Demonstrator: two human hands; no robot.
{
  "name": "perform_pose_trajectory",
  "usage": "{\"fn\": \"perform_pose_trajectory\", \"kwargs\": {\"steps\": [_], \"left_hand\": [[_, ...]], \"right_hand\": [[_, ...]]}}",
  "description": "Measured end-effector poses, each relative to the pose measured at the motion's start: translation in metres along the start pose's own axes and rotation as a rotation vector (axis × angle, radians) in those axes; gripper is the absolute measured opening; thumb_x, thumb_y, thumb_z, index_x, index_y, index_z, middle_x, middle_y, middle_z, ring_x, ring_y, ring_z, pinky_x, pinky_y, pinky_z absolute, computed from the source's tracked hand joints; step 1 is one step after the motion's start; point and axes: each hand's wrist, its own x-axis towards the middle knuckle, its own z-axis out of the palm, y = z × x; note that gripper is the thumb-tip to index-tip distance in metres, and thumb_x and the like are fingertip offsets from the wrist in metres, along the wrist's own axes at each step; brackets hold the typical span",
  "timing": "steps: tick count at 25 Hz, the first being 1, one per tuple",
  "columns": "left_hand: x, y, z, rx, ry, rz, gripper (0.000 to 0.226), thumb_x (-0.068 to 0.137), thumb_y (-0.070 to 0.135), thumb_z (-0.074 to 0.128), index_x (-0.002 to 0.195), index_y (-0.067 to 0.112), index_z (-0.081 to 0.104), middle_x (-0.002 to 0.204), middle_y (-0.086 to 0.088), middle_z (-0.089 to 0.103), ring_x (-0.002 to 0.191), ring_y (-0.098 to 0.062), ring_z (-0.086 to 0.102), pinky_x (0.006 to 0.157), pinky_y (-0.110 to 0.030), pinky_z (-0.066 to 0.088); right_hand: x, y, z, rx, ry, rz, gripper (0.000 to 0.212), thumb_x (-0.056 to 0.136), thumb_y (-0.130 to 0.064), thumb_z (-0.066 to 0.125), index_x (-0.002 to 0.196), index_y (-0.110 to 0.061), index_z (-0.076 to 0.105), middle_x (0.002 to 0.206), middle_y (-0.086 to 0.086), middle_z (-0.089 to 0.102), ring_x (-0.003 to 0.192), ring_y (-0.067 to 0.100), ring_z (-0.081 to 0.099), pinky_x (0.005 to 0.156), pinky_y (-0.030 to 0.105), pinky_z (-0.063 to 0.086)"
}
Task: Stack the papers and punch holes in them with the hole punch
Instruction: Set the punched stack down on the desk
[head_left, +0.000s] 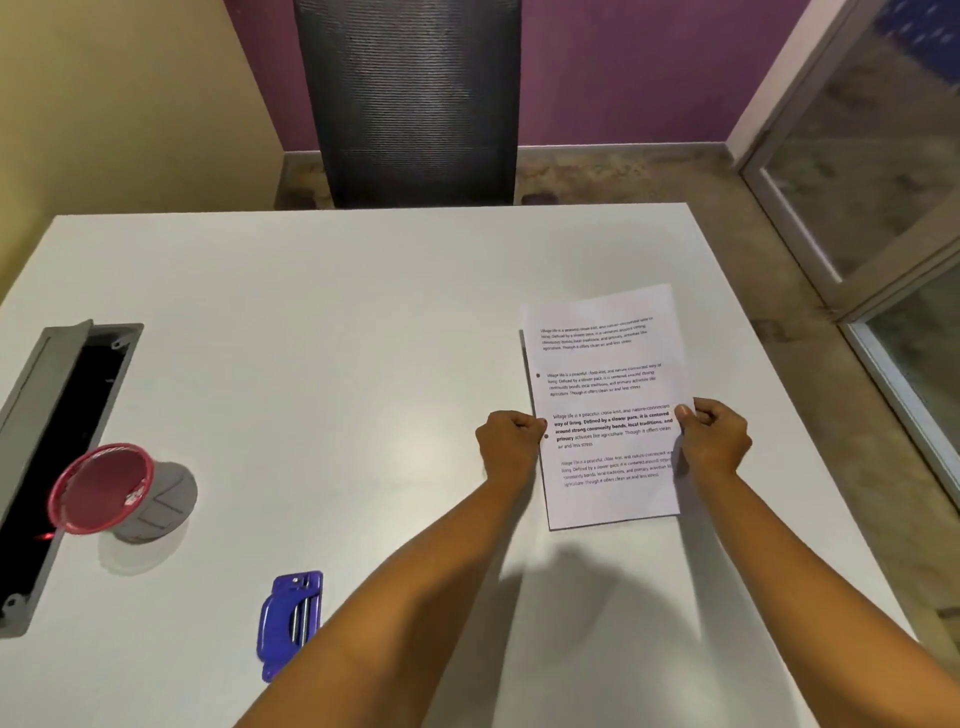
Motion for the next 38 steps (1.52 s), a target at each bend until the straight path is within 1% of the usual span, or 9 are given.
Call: {"fn": "perform_pose_trajectory", "kwargs": {"steps": [5,9,12,17,22,25,31,34,38], "left_hand": [[0.024,-0.004,0.022,0.041,0.023,-0.051,0.018,0.085,0.012,0.066,0.078,-0.003,0.074,0.088,-0.015,0.076,0.076,-0.022,0.065,0.065,-0.021,0.042],[0.033,-0.007,0.026,0.112,0.033,-0.031,0.026,0.084,0.007,0.065,0.062,-0.007,0.064,0.073,-0.023,0.069,0.076,-0.037,0.065,0.06,-0.033,0.046],[0.037,-0.01,0.028,0.193,0.063,-0.008,0.021,0.083,0.004,0.064,0.078,-0.016,0.062,0.089,-0.033,0.066,0.093,-0.04,0.062,0.067,-0.042,0.048],[0.042,-0.015,0.028,0.256,0.046,-0.003,0.021,0.086,0.01,0.066,0.071,0.007,0.051,0.083,-0.01,0.058,0.08,-0.029,0.062,0.066,-0.028,0.039],[0.045,-0.018,0.03,0.255,0.063,-0.007,0.017,0.086,0.01,0.066,0.077,0.007,0.052,0.083,-0.007,0.058,0.074,-0.021,0.054,0.067,-0.026,0.039],[0.041,-0.019,0.028,0.208,0.068,0.03,0.022,0.087,0.01,0.066,0.073,0.009,0.049,0.082,-0.007,0.058,0.075,-0.019,0.052,0.065,-0.023,0.035],[0.0,-0.038,-0.008,0.181,0.045,0.227,0.015,0.082,0.002,0.065,0.076,0.011,0.054,0.086,-0.016,0.063,0.078,-0.018,0.055,0.062,-0.01,0.038],[-0.034,-0.062,-0.041,0.198,0.048,0.319,0.014,0.082,-0.002,0.062,0.076,0.01,0.056,0.085,-0.011,0.062,0.08,-0.018,0.061,0.071,-0.018,0.047],[-0.079,-0.095,-0.095,0.154,0.144,0.283,0.012,0.083,-0.004,0.06,0.08,0.008,0.062,0.086,-0.004,0.064,0.077,-0.01,0.062,0.062,-0.006,0.041]], "right_hand": [[0.024,0.02,0.021,-0.093,0.008,0.039,0.015,0.085,-0.001,0.065,0.099,0.004,0.068,0.079,0.018,0.065,0.071,0.026,0.058,0.058,0.005,0.032],[0.033,0.028,0.028,-0.131,0.019,0.033,0.022,0.084,-0.003,0.067,0.105,0.001,0.068,0.087,0.02,0.07,0.091,0.031,0.063,0.073,0.009,0.035],[0.034,0.03,0.031,-0.179,0.019,0.004,0.023,0.082,-0.006,0.07,0.104,-0.001,0.068,0.097,0.019,0.07,0.1,0.033,0.062,0.085,0.023,0.039],[0.03,0.035,0.033,-0.206,0.021,-0.104,0.022,0.08,-0.002,0.07,0.101,0.0,0.064,0.098,0.021,0.066,0.091,0.033,0.062,0.079,0.027,0.041],[0.03,0.035,0.032,-0.292,0.03,-0.172,0.024,0.08,-0.002,0.072,0.101,0.005,0.064,0.108,0.027,0.06,0.098,0.036,0.06,0.085,0.036,0.044],[0.031,0.033,0.024,-0.284,-0.013,-0.189,0.024,0.079,-0.004,0.073,0.1,0.004,0.064,0.107,0.026,0.06,0.096,0.036,0.06,0.084,0.033,0.042],[-0.013,0.041,0.002,-0.261,-0.082,-0.378,0.013,0.082,-0.002,0.068,0.094,-0.001,0.065,0.099,0.018,0.062,0.093,0.03,0.057,0.079,0.025,0.037],[-0.053,0.052,-0.006,-0.262,-0.126,-0.504,0.012,0.086,0.0,0.061,0.097,-0.004,0.064,0.102,0.013,0.061,0.099,0.025,0.051,0.082,0.02,0.034],[-0.118,0.068,-0.013,-0.19,-0.286,-0.592,0.02,0.091,0.0,0.051,0.1,-0.013,0.062,0.106,-0.005,0.051,0.105,0.012,0.048,0.087,0.033,0.048]]}}
